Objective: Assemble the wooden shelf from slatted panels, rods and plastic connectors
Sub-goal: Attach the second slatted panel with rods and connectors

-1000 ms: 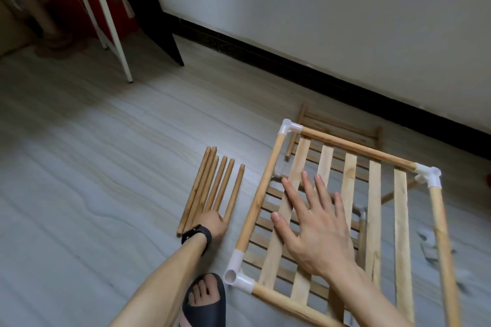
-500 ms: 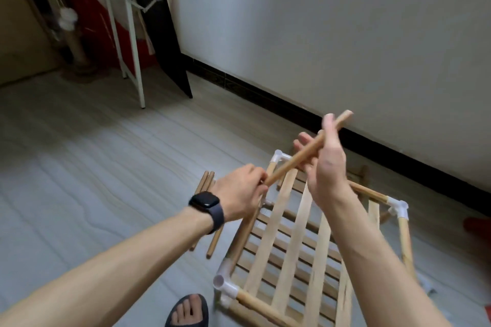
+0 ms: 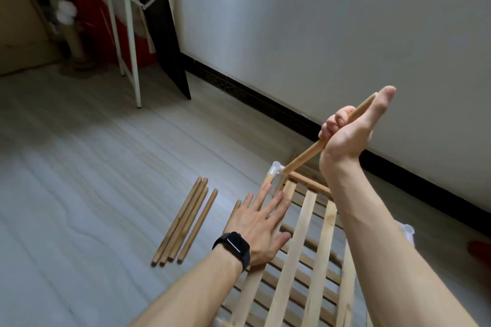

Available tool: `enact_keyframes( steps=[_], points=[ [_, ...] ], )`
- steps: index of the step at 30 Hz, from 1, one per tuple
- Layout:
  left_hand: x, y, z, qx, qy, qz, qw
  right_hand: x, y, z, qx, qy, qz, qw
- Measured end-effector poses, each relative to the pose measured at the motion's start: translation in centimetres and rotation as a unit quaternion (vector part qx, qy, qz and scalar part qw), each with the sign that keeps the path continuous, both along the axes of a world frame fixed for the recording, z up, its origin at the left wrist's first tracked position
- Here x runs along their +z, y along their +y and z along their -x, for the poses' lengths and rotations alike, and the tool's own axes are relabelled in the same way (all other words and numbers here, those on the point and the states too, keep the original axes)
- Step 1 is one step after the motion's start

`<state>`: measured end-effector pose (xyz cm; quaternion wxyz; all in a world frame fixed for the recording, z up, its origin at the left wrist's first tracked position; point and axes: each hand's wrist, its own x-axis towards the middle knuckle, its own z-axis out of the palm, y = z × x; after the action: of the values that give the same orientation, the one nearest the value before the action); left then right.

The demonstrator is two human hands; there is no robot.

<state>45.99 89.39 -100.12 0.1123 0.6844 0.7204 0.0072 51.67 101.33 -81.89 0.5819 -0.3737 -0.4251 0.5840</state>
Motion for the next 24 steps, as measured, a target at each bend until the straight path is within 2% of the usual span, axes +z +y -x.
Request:
enact_keyframes(
  steps=[4, 7, 12, 16, 24],
  points=[
    [0.2, -0.1, -0.1, 0.001, -0.009, 0.001, 1.000, -0.5, 0.5, 2.6, 0.014, 0.011, -0.016, 1.000],
    [0.3, -0.2, -0.2, -0.003, -0.014, 0.010, 1.000, -2.0, 1.0, 3.5, 0.026, -0.022, -0.047, 0.998],
    [0.7, -0.2, 0.0, -0.008, -0.015, 0.024, 1.000, -3.4, 1.1, 4.3, 0.101, -0.056, -0.081, 0.990],
    [0.7, -0.3, 0.0, -0.006, -0.016, 0.022, 1.000, -3.5, 1.9, 4.4, 0.111, -0.057, -0.063, 0.990],
    [0.2, -0.4, 0.0, -0.010, -0.022, 0.023, 0.999, -2.8, 2.8, 5.7, 0.184, -0.144, -0.037, 0.972]
  ],
)
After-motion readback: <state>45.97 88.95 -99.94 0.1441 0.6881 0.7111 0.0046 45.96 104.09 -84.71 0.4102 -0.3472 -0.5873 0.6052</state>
